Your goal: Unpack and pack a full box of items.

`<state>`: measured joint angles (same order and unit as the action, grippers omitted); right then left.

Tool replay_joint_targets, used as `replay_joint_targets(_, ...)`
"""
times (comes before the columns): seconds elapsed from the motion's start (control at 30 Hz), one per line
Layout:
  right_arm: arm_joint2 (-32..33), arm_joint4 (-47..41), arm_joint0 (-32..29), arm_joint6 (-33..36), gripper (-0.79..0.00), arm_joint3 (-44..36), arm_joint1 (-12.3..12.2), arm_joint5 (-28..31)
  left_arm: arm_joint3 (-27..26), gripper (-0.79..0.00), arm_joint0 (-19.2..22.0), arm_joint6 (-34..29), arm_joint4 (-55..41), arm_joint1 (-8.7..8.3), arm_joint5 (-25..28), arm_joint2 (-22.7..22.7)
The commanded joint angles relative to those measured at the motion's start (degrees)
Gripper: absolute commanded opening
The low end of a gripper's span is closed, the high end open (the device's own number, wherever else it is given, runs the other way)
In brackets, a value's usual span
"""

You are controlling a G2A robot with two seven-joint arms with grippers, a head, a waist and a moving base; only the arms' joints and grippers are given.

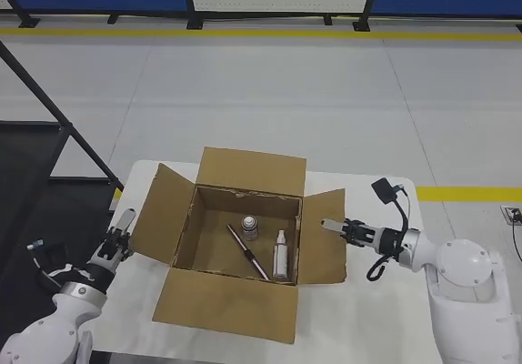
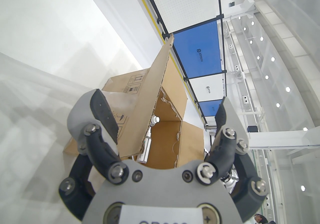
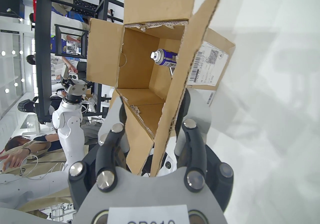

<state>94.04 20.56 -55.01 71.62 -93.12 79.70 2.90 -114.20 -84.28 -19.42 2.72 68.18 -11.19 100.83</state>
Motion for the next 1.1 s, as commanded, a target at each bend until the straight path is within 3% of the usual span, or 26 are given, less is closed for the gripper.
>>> replay_joint_targets(0.0,-0.62,-1.99,0.16,-0.17,0.000,-0.04,-0.17,1.60,-0.69,0.000,-0.64,-0.48,0.22,-0.04,0.90,-0.12)
replay_joint_targets(0.37,-7.38,-9.79,4.60,0.41,0.000,4.07,-0.76,9.04,-4.44,0.000,-3.00,-3.70,-0.52,-0.24,3.50,-0.25)
replay_joint_targets(0.77,-17.65,-7.88,10.07,-11.40,0.000,14.35,-0.09,12.54,-1.84,0.000,2.56,-9.09,0.80,-0.51,-0.63,-6.54)
replay_joint_targets(1.07,-23.70,-6.13,13.75,-15.66,0.000,22.00,0.48,13.77,1.46,0.000,6.27,-7.43,3.29,-0.30,-3.29,-12.36)
